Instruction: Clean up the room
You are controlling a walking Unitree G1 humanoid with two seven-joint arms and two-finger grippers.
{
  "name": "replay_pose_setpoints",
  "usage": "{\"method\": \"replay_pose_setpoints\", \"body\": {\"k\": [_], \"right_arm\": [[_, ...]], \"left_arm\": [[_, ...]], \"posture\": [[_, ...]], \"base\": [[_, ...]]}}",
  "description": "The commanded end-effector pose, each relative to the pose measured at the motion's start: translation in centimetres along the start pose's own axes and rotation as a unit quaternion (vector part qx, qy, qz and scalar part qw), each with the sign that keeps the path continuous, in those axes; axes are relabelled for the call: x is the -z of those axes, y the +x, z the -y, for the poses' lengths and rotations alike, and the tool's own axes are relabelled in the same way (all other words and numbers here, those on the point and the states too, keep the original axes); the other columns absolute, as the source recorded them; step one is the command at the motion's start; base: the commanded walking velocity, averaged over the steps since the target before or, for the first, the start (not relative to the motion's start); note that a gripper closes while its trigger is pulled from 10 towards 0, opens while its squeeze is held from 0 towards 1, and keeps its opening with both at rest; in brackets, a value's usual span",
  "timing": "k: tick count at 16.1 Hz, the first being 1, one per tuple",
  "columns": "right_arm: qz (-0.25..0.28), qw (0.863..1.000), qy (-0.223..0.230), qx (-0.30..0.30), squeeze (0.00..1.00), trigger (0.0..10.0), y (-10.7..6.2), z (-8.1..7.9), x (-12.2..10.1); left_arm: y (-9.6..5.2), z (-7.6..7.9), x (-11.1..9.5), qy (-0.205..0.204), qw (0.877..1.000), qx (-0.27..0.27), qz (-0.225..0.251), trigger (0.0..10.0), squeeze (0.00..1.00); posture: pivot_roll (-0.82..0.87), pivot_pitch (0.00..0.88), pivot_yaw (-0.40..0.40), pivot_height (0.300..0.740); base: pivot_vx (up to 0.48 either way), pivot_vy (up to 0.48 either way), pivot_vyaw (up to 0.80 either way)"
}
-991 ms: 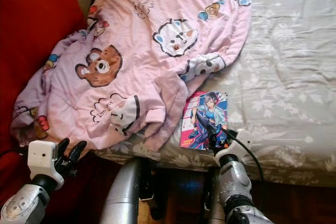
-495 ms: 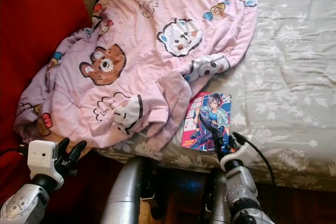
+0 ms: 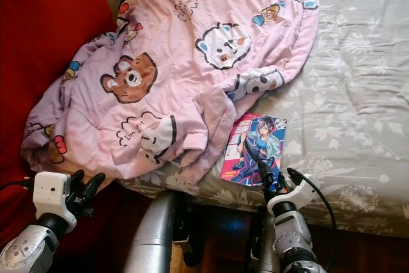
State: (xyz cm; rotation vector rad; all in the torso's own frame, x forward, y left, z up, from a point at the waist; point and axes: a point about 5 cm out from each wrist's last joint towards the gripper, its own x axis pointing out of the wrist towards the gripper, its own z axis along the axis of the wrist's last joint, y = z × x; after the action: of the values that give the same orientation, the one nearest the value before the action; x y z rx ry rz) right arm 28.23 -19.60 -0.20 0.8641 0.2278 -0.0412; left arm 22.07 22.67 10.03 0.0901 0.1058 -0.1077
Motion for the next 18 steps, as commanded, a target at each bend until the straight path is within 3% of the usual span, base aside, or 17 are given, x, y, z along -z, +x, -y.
{"method": "replay_pose_setpoints", "body": {"k": [1, 12, 13, 14, 18], "right_arm": [[-0.087, 0.995, 0.043, 0.034, 0.0, 10.0, -2.0, 1.0, 4.7], [-0.128, 0.989, 0.064, 0.046, 0.0, 10.0, -3.4, 1.4, 6.9], [-0.127, 0.989, 0.068, 0.044, 0.0, 3.5, -3.4, 1.4, 6.9], [-0.128, 0.989, 0.067, 0.037, 0.0, 0.2, -3.4, 1.3, 7.0], [-0.128, 0.989, 0.067, 0.033, 0.0, 0.0, -3.3, 1.2, 7.0]], "left_arm": [[-0.6, -0.6, 0.3, 0.013, 1.0, -0.005, -0.016, 10.0, 0.0], [-0.7, -0.4, 0.3, 0.017, 1.0, -0.001, -0.019, 10.0, 0.0], [-0.8, -0.5, 0.3, 0.017, 1.0, -0.001, -0.02, 10.0, 0.0], [-0.8, -0.5, 0.4, 0.018, 1.0, -0.002, -0.021, 10.0, 0.0], [-0.8, -0.5, 0.5, 0.018, 1.0, -0.001, -0.024, 10.0, 0.0]], "posture": [[0.3, 0.353, 0.191, 0.609], [0.31, 0.356, 0.192, 0.609], [0.31, 0.36, 0.193, 0.609], [0.31, 0.36, 0.193, 0.609], [0.31, 0.358, 0.194, 0.609]], "base": [[0.0, 0.0, 0.0], [0.0, 0.0, 0.0], [0.0, 0.0, 0.0], [0.0, 0.0, 0.0], [0.0, 0.0, 0.0]]}}
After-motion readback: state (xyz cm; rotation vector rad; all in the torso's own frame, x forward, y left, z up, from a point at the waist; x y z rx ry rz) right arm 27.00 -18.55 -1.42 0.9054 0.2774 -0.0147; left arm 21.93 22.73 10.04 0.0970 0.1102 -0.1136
